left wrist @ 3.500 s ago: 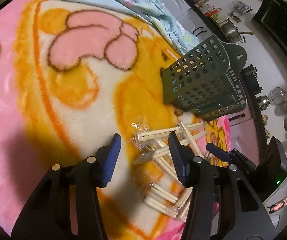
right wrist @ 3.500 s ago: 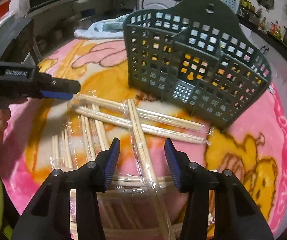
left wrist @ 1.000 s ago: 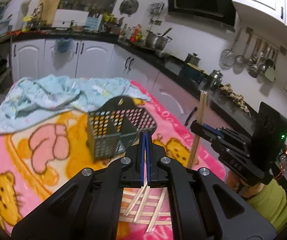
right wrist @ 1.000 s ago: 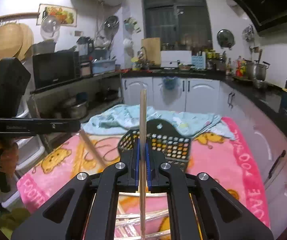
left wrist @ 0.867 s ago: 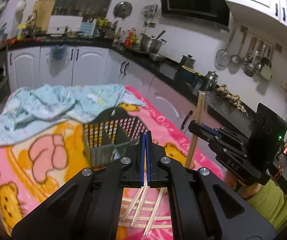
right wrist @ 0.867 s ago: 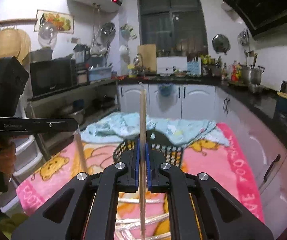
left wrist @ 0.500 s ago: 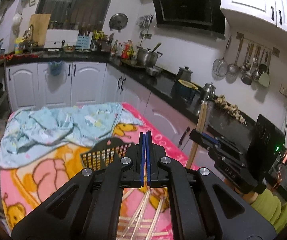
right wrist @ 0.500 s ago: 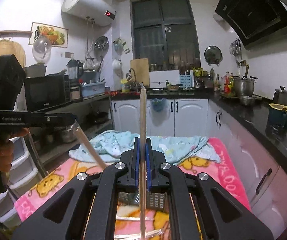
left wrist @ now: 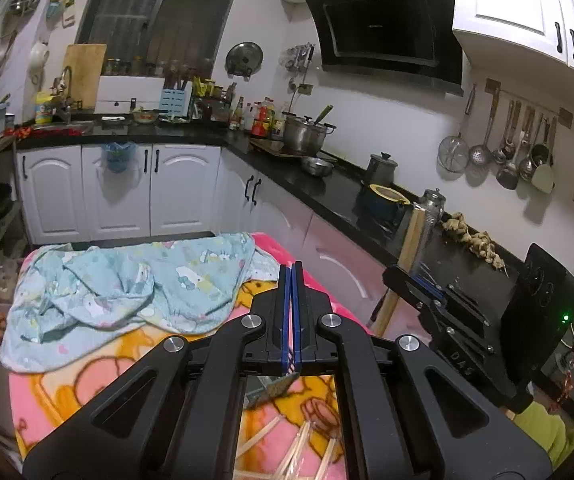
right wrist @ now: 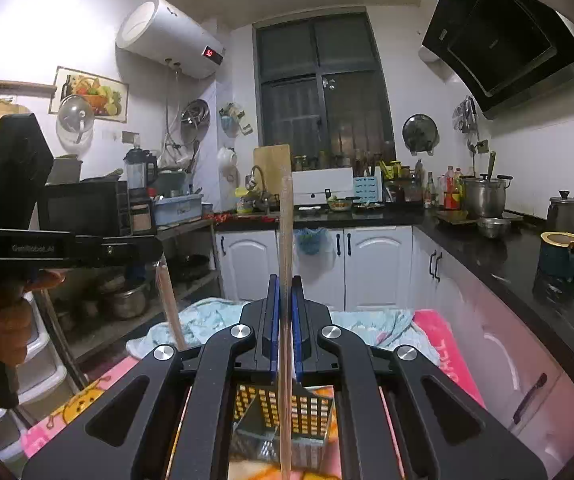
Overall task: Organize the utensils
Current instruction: 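Lift the held chopsticks with both tools and carry them over the green basket, then open both tools to drop the chopsticks into the green basket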
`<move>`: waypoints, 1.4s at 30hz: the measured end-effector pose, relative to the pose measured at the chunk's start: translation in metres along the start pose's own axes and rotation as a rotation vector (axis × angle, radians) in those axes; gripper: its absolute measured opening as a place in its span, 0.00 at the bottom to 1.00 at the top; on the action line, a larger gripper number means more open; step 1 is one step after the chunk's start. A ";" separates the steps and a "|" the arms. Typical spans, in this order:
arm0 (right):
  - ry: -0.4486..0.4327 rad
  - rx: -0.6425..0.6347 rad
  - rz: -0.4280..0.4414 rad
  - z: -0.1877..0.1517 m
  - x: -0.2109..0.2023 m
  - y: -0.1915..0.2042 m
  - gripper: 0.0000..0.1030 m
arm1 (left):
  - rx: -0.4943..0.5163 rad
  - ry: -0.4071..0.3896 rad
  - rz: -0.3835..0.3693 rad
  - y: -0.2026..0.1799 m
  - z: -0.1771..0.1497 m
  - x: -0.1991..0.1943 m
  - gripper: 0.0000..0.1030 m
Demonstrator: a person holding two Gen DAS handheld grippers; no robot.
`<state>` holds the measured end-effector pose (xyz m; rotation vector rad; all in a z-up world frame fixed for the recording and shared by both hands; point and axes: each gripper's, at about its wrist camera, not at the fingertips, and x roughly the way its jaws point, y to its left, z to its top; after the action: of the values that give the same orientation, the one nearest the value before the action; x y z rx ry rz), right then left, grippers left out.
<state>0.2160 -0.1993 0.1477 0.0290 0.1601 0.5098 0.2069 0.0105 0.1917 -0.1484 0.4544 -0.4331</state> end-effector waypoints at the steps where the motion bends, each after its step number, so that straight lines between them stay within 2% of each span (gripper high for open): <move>1: -0.006 0.003 -0.002 0.001 0.005 -0.001 0.05 | 0.001 0.001 0.001 0.001 0.002 0.002 0.00; 10: -0.039 0.033 -0.031 0.004 0.042 -0.009 0.05 | -0.024 0.015 -0.030 0.005 0.010 0.030 0.00; 15: -0.026 0.037 -0.044 -0.002 0.061 -0.012 0.05 | -0.023 0.026 -0.041 0.004 0.007 0.041 0.00; 31: 0.037 0.113 -0.074 -0.051 0.100 -0.032 0.06 | -0.058 0.119 -0.046 0.024 -0.032 0.081 0.00; 33: 0.060 0.125 -0.079 -0.057 0.102 -0.035 0.11 | -0.065 0.132 -0.038 0.029 -0.040 0.085 0.00; 35: 0.098 0.136 -0.104 -0.064 0.105 -0.037 0.41 | -0.078 0.140 -0.028 0.035 -0.047 0.087 0.01; 37: 0.105 0.150 -0.093 -0.068 0.101 -0.039 0.41 | -0.106 0.153 -0.012 0.044 -0.056 0.088 0.10; 39: 0.122 0.145 -0.101 -0.070 0.096 -0.040 0.48 | -0.124 0.145 0.012 0.051 -0.062 0.084 0.30; 42: 0.133 0.138 -0.106 -0.071 0.084 -0.040 0.54 | -0.151 0.116 0.033 0.059 -0.069 0.072 0.43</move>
<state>0.2966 -0.1935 0.0630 0.1207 0.3255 0.3946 0.2560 0.0286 0.0884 -0.2621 0.6026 -0.3762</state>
